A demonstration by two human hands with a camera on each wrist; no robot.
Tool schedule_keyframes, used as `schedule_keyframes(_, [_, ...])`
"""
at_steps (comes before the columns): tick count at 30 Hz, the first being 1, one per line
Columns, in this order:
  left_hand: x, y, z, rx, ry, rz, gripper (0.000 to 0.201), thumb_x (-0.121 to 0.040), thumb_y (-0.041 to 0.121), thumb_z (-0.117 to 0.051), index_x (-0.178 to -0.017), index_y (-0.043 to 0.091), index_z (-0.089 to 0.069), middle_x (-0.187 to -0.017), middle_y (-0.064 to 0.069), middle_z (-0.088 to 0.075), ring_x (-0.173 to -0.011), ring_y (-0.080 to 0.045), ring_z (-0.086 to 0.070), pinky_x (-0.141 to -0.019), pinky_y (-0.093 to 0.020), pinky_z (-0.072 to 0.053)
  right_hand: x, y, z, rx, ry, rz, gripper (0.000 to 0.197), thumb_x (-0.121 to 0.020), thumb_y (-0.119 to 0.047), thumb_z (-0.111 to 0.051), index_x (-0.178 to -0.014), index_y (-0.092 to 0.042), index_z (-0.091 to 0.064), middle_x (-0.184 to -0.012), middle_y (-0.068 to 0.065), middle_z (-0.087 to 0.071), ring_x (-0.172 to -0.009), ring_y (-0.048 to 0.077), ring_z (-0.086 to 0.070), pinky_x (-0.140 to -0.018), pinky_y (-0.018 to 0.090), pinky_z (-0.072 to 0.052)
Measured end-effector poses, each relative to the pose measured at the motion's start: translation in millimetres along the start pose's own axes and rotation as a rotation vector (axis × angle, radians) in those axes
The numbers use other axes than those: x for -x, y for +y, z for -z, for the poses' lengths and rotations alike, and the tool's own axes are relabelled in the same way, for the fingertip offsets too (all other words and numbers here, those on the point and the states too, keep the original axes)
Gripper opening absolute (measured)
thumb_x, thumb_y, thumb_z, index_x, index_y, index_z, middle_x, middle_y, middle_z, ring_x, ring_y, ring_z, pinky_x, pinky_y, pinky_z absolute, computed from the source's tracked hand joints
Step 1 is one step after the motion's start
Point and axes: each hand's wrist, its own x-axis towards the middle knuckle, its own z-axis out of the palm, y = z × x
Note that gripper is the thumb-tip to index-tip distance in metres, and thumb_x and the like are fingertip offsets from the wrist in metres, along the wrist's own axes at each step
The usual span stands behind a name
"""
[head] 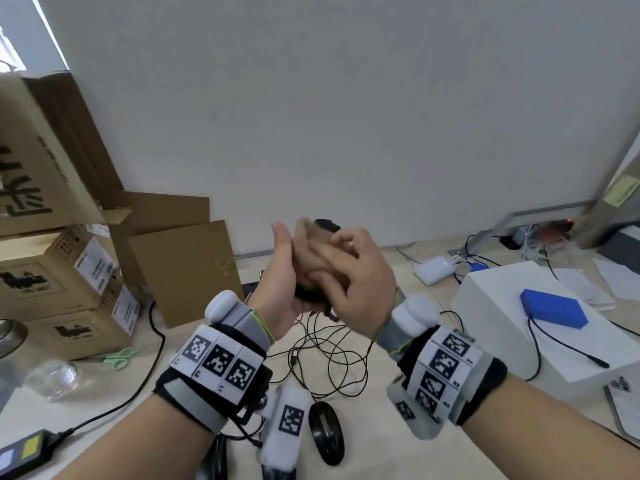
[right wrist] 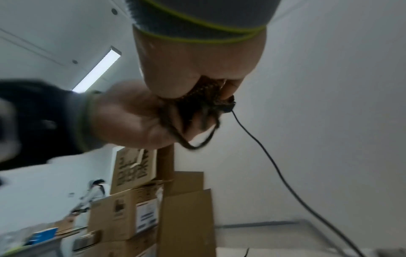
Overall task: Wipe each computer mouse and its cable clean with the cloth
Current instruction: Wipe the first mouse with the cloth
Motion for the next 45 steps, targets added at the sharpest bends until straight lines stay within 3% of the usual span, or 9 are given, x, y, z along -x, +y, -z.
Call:
schedule_keyframes(4, [5, -4, -2, -0.173, -0.027, -0.083, 0.082, -0.086, 0.076, -0.005, -0.122, 0.026, -0.059, -0.097, -0.014, -0.071, -0.069, -0.029, -0.068, -0.047, -0.027, -0.046, -22, 12, 3, 0.033, 0.092, -0.397, 0.050, -0.087, -0.054, -0.038, -0.103, -0.021, -0.071, -0.102, -0.004, -0.048, -0.084, -0.005, -0.043, -0.081, 0.023, -0.044])
schedule_keyframes(10, [1, 5, 2, 0.064, -0.065, -0.011, 0.098, -0.083, 0.082, -0.010, -0.115, 0.008, -0.065, -0.108, -0.015, -0.073, -0.095, -0.025, -0.072, -0.075, -0.036, -0.055, 2, -18, 0, 0.070, -0.098, 0.043, 0.031, -0.089, -0.037, -0.058, -0.108, -0.016, -0.070, -0.116, 0.004, -0.049, -0.091, 0.019, -0.056, -0.080, 0.027, -0.047])
schedule_keyframes(16, [4, -1, 6, -0.222, -0.129, -0.111, 0.064, -0.084, 0.070, -0.046, -0.122, 0.020, -0.058, -0.095, -0.013, -0.067, -0.063, -0.025, -0.061, -0.047, -0.026, -0.041, -28, 23, 8, 0.019, -0.012, -0.382, 0.034, -0.093, -0.042, -0.046, -0.087, -0.018, -0.070, -0.087, 0.002, -0.061, -0.085, 0.016, -0.056, -0.072, 0.024, -0.037])
schedule_keyframes(20, [2, 0, 11, -0.389, -0.080, -0.286, 0.033, -0.089, 0.023, -0.067, -0.120, 0.027, -0.059, -0.107, -0.012, -0.067, -0.079, -0.025, -0.065, -0.073, -0.036, -0.056, -35, 28, 19, -0.157, 0.053, -0.562, 0.031, -0.097, -0.027, -0.054, -0.078, -0.004, -0.064, -0.067, 0.002, -0.058, -0.065, 0.016, -0.050, -0.068, 0.038, -0.047])
schedule_keyframes(24, [-2, -2, 16, -0.499, 0.031, -0.363, 0.041, -0.076, 0.035, -0.075, -0.114, 0.035, -0.059, -0.109, -0.005, -0.070, -0.099, -0.029, -0.068, -0.090, -0.049, -0.055, -39, 37, 24, -0.266, 0.263, -0.667, 0.026, -0.093, -0.035, -0.050, -0.080, -0.018, -0.064, -0.070, -0.004, -0.061, -0.067, 0.015, -0.054, -0.072, 0.043, -0.054])
schedule_keyframes(30, [-8, -3, 14, -0.739, 0.234, -0.492, 0.029, -0.071, 0.033, -0.079, -0.097, 0.034, -0.067, -0.085, 0.008, -0.073, -0.077, -0.017, -0.071, -0.077, -0.043, -0.059, -40, 16, 24, -0.097, 0.061, -0.496, 0.030, -0.085, -0.025, -0.068, -0.115, -0.021, -0.070, -0.112, 0.006, -0.064, -0.101, 0.015, -0.060, -0.092, 0.018, -0.040])
schedule_keyframes(36, [-8, 1, 10, -1.021, 0.243, -0.565, 0.019, -0.082, 0.018, -0.062, -0.067, 0.028, -0.057, -0.059, 0.008, -0.063, -0.058, -0.016, -0.060, -0.055, -0.034, -0.050, -21, -18, 4, -0.159, -0.044, -0.129, 0.027, -0.081, -0.039, -0.061, -0.093, -0.018, -0.074, -0.094, -0.002, -0.059, -0.084, 0.008, -0.057, -0.076, 0.019, -0.044])
schedule_keyframes(41, [-2, -4, 12, -0.825, 0.208, -0.550, 0.028, -0.077, 0.018, -0.078, -0.102, 0.029, -0.074, -0.084, 0.012, -0.075, -0.077, -0.005, -0.071, -0.074, -0.023, -0.056, -39, 23, 12, 0.001, 0.063, -0.461, 0.029, -0.088, -0.040, -0.054, -0.079, -0.015, -0.064, -0.079, 0.001, -0.060, -0.079, 0.017, -0.053, -0.075, 0.031, -0.042])
schedule_keyframes(45, [-7, -4, 11, -0.916, 0.242, -0.550, 0.017, -0.076, 0.015, -0.073, -0.069, 0.029, -0.067, -0.062, 0.011, -0.067, -0.058, -0.003, -0.061, -0.058, -0.025, -0.050, -28, -2, 0, -0.025, 0.037, -0.370, 0.023, -0.087, -0.039, -0.052, -0.085, -0.019, -0.065, -0.093, 0.000, -0.057, -0.080, 0.004, -0.047, -0.074, 0.019, -0.038])
